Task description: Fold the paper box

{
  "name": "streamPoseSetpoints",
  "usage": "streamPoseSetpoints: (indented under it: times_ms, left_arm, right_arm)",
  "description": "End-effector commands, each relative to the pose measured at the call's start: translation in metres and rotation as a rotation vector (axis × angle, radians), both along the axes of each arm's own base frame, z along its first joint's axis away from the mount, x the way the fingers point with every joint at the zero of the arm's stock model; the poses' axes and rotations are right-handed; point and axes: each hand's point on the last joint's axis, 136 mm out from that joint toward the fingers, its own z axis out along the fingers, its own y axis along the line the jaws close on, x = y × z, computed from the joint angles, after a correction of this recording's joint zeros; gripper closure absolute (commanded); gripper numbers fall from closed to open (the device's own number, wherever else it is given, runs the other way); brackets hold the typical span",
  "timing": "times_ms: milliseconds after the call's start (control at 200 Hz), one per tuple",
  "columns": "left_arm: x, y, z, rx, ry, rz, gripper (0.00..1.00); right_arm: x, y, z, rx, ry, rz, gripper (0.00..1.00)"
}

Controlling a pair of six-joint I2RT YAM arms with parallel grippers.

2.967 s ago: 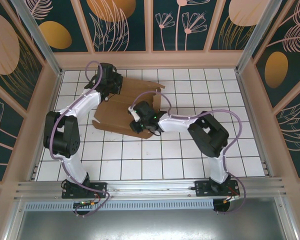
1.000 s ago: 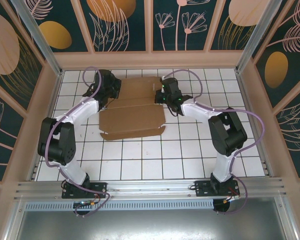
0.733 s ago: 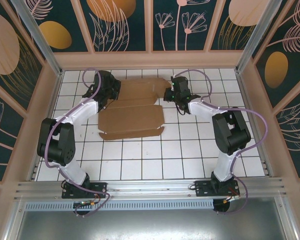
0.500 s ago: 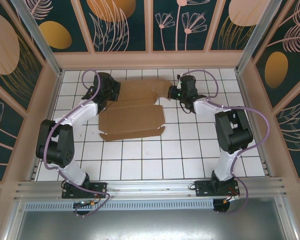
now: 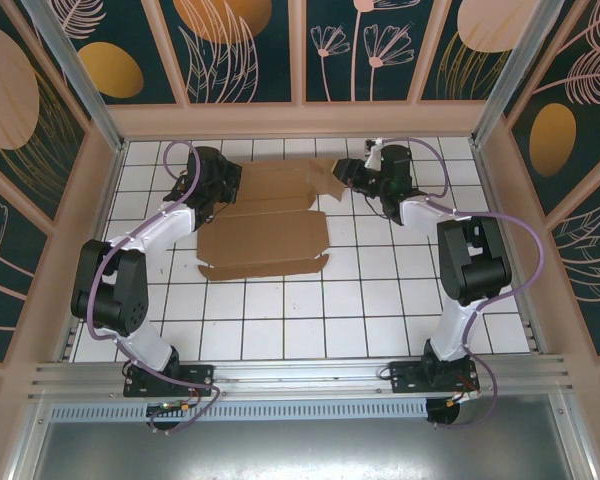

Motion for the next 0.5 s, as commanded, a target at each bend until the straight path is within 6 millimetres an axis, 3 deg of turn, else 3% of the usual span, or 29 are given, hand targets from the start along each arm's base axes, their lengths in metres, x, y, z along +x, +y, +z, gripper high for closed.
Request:
streamPoseSetpoints:
  times_ms: [0,170,385,495]
  left_arm:
    - [-0.006,0.0,-0.006,0.018,0.018,-0.026,1.0]
    - [-0.008,0.0,-0.008,0.017,0.015,-0.03,1.0]
    - [-0.017,0.003,-0.023,0.02,0.024,-0.022,1.0]
    - [-0.016,0.008,-0.032,0.041,0.034,-0.001,1.0]
  right_arm:
    - [-0.004,0.018,0.01,-0.011,-0.026,0.077,0.75]
    - [-0.008,0.037,-0.006,-0.156,-0.03,0.104,0.87]
    - [-0.012,0.052,-0.018,-0.3,-0.044,0.118,0.85]
    - [-0.014,0.056,-0.006,-0.309,-0.071,0.137,0.82]
